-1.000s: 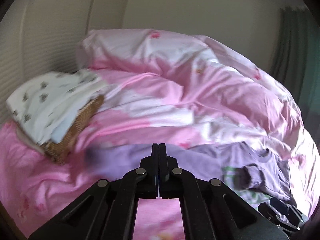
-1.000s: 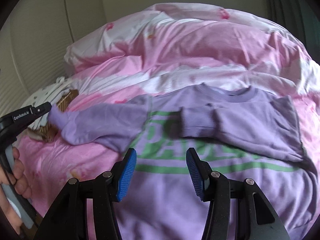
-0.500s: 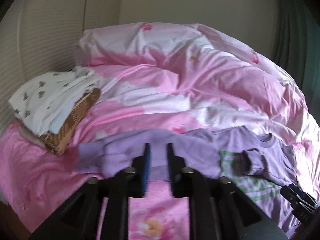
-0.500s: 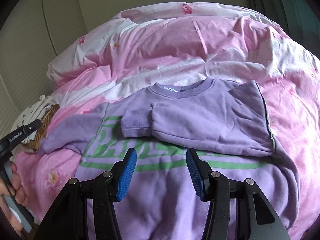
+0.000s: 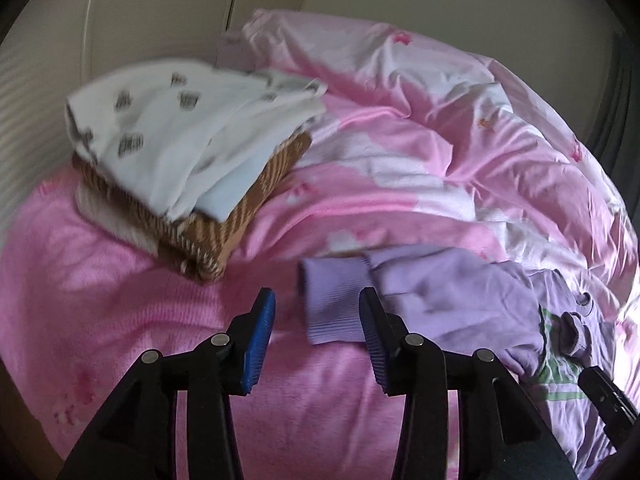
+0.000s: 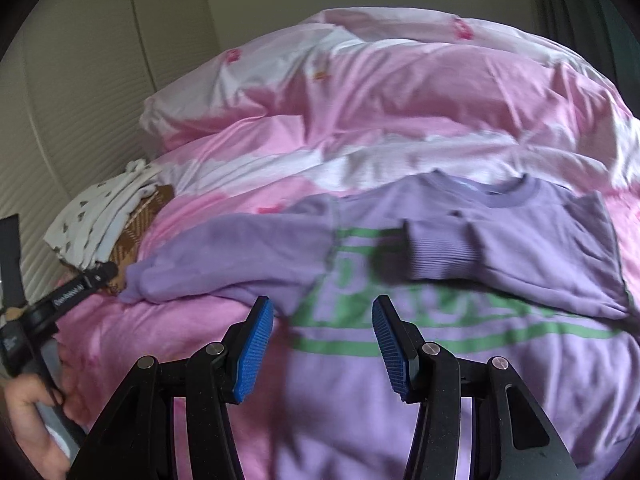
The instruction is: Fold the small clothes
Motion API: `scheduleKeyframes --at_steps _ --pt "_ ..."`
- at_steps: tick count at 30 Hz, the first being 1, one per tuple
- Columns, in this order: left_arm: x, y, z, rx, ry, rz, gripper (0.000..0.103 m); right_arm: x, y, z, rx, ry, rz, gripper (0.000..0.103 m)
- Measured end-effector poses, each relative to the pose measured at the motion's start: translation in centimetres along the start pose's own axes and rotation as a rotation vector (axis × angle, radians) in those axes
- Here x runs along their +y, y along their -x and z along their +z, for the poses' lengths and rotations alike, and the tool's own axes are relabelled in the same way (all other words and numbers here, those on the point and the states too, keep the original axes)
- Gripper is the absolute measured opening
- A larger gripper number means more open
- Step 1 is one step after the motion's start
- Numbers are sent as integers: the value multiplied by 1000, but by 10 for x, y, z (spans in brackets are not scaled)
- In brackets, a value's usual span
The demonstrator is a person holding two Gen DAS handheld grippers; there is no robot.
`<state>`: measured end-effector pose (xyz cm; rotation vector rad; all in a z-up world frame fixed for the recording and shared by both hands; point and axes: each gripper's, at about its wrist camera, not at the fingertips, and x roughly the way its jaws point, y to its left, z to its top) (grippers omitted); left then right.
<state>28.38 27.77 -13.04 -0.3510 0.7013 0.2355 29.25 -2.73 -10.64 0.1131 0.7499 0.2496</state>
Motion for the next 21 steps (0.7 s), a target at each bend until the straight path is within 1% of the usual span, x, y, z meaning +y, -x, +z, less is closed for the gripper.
scheduleKeyframes --at_steps 3,6,8,11,12,13,14,16,21 --pt "8 -10 0 13 22 -25 43 18 -10 -1 10 21 6 51" --pt "15 -21 0 29 51 -68 41 30 -17 -2 15 45 1 51" --pt "17 -26 0 37 66 -97 41 34 -21 -2 14 55 -9 51" --pt "17 -31 0 42 66 -115 40 37 -25 -1 16 56 -26 51" --pt "16 -33 0 44 66 -122 39 38 -25 0 15 57 -33 51" --pt "16 -35 0 46 65 -132 34 38 -26 0 13 58 -37 51" --pt "15 -36 1 50 64 -138 31 38 -27 0 12 58 -43 51" --pt "14 -40 1 58 64 -157 20 38 -27 0 12 56 -49 51" --pt "16 -44 2 63 94 -170 19 38 -28 -1 14 64 -49 51"
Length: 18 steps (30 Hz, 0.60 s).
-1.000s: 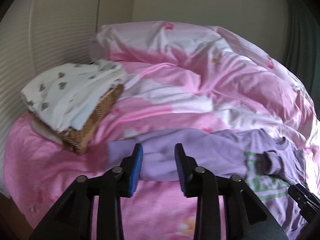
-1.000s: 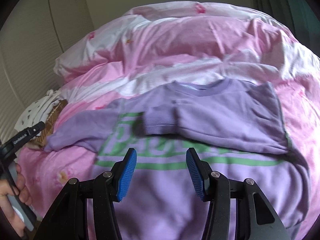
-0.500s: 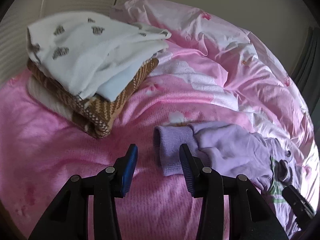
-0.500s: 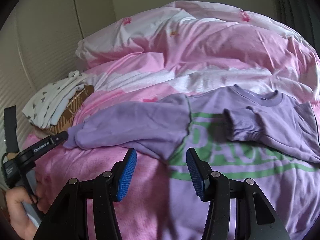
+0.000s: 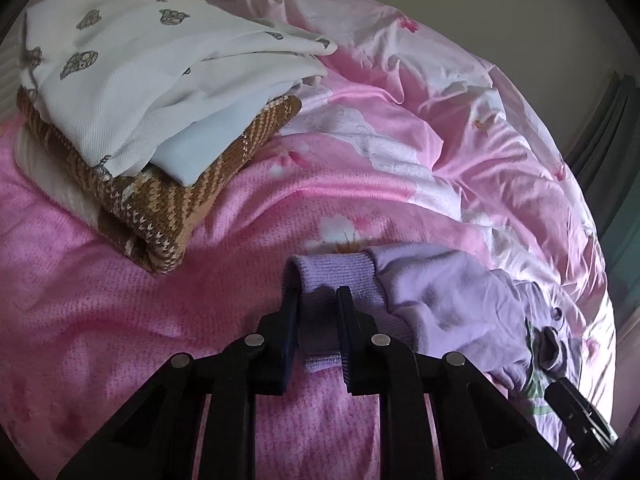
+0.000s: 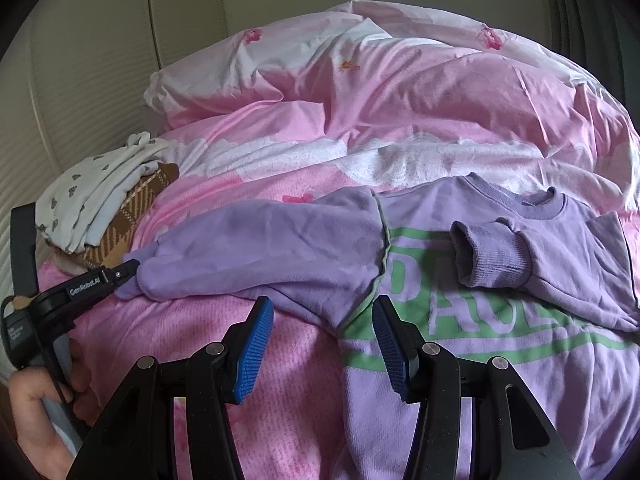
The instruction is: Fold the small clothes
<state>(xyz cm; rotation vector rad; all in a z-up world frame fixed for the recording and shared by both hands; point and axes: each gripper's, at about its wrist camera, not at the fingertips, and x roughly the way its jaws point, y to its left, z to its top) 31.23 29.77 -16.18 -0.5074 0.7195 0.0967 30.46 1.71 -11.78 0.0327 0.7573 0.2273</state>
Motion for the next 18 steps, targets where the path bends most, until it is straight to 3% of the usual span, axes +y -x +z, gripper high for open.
scheduleKeyframes --at_steps 2,10,18 --pt "-1 1 1 -6 -2 5 8 -1 0 0 0 2 -1 51" --pt "-31 32 9 -83 -30 7 6 -14 9 -2 -8 -21 0 51" --pt "-126 47 14 -120 -156 -30 6 -60 37 0 -42 -75 -11 51"
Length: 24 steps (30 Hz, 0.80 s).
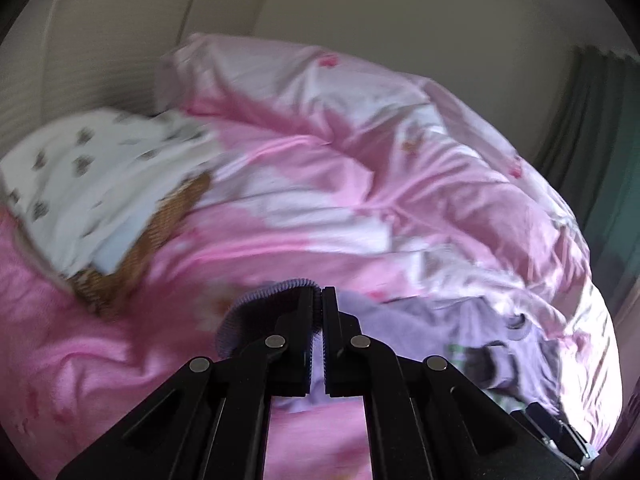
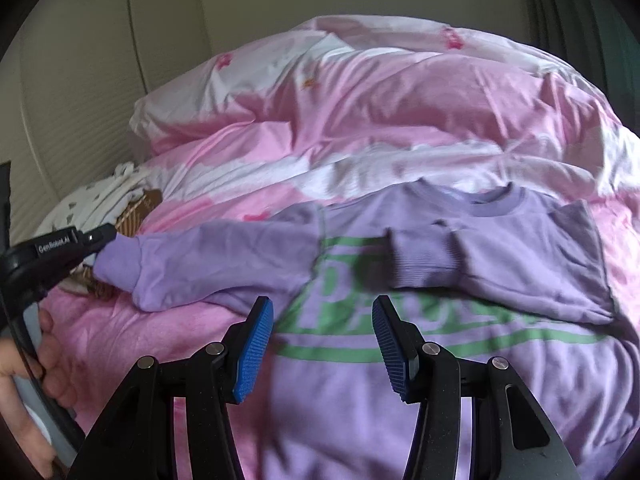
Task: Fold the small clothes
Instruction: 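Fold the sleeve across the shirt front with the left gripper and release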
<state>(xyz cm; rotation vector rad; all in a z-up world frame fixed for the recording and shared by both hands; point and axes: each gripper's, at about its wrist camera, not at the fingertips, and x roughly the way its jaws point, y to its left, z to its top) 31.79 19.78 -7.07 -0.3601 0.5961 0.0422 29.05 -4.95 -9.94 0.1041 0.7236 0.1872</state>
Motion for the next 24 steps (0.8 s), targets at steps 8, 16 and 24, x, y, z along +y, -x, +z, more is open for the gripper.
scheduleKeyframes --at_steps 8,16,24 --pt "-126 -21 -4 10 -133 -85 6 -81 33 9 -48 -90 -41 51" --pt "-257 -52 -32 65 -273 -177 6 -181 59 10 -71 -206 -100 51" --pt "-351 -94 -87 180 -402 -201 3 -265 71 -3 -57 -287 -163 51"
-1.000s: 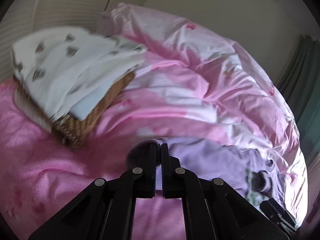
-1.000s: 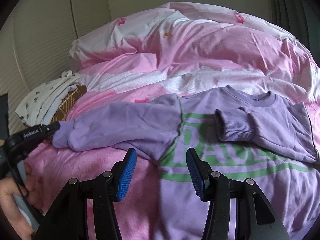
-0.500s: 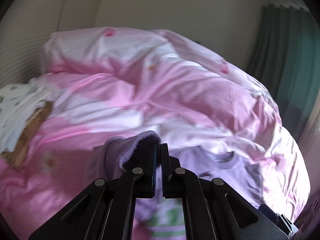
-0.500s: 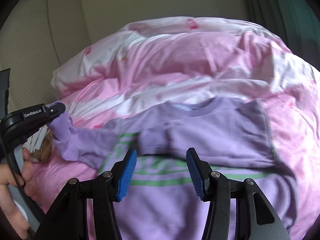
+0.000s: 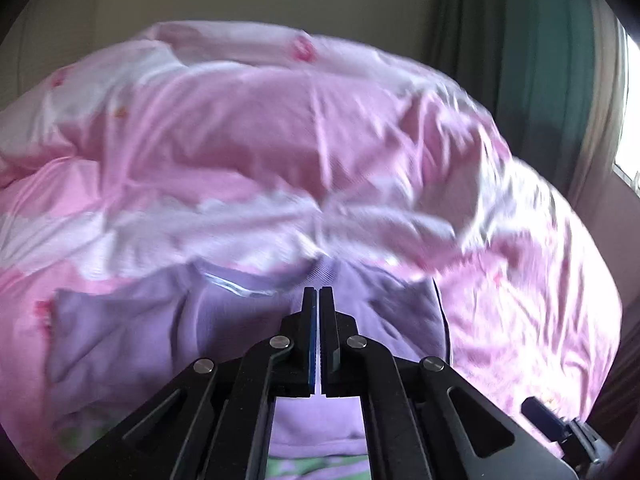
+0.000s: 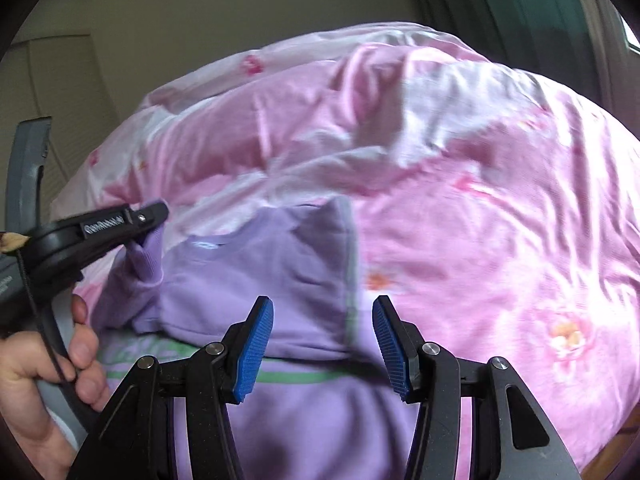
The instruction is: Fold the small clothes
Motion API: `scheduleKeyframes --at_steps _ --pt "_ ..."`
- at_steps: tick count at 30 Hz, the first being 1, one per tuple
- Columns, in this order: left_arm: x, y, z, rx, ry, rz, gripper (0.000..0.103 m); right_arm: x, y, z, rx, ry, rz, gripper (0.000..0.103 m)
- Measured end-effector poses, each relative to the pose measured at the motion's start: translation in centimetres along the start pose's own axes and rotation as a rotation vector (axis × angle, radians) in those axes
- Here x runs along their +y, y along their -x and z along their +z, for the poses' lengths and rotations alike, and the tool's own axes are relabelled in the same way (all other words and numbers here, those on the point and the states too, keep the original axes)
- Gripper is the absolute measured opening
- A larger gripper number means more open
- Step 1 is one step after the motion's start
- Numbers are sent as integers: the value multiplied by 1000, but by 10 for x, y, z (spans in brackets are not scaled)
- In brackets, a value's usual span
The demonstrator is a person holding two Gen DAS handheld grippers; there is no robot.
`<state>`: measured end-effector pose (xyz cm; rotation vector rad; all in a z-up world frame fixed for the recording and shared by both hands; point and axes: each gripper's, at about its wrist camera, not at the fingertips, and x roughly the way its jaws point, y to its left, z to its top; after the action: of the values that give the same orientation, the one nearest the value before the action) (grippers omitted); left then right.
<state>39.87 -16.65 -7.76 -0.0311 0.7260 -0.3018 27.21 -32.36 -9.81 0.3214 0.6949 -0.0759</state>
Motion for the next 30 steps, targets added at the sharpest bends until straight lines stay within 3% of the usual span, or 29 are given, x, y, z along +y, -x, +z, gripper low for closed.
scheduleKeyframes --at_steps 4,9,12,13,19,25,30 --pt "-23 -28 -16 65 -27 4 3 -32 -6 -3 33 -33 -14 51" --pt "-31 -29 -31 95 -33 -6 4 -48 -15 -5 61 -60 5 52" --pt "-25 -12 -30 74 -32 -6 16 -44 -19 -3 68 -36 29 53" --pt "-21 -3 -29 62 -35 1 25 -42 -20 -2 67 -27 34 53" --pt "33 42 -30 -5 -26 109 51 -12 -27 9 59 31 91 53" --pt "105 65 -40 -11 41 209 51 41 -45 17 78 129 217 53" --pt "142 67 -52 4 101 220 51 78 -73 25 130 179 324 53"
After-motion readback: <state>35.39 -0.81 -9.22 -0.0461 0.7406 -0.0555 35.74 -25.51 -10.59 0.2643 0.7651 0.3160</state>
